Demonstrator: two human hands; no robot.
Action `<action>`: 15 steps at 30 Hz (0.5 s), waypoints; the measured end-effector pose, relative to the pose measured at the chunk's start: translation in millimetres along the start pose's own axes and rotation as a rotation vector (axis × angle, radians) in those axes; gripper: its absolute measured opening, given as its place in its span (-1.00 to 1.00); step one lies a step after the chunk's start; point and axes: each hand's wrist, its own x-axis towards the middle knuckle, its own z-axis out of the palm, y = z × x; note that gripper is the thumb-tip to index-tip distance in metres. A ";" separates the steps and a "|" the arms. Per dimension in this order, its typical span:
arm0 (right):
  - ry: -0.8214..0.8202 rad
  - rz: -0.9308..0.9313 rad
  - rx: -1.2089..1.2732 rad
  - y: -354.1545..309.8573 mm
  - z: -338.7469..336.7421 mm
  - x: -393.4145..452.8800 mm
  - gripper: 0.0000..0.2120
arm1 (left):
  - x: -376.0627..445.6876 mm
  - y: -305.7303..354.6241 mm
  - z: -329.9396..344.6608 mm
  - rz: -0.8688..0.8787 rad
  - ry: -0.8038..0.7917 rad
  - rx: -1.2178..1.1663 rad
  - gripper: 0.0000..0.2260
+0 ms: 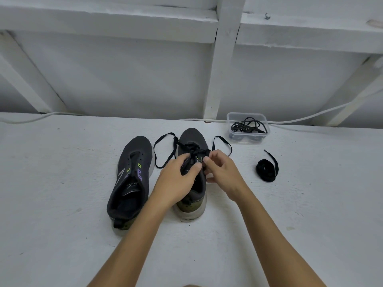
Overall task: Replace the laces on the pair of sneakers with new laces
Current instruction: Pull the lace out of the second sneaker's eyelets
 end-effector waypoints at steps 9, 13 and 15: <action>0.103 0.094 0.119 -0.9 -5.3 0.7 -0.88 | 19.5 10.9 -12.7 0.055 0.037 0.096 -0.74; 0.183 0.146 0.122 1.2 -10.4 -1.9 -0.92 | 16.0 2.5 -12.7 -0.071 0.073 0.025 -0.68; 0.130 0.180 0.037 0.3 -11.3 -6.0 -0.89 | 16.0 1.7 -11.6 -0.126 0.063 0.020 -0.69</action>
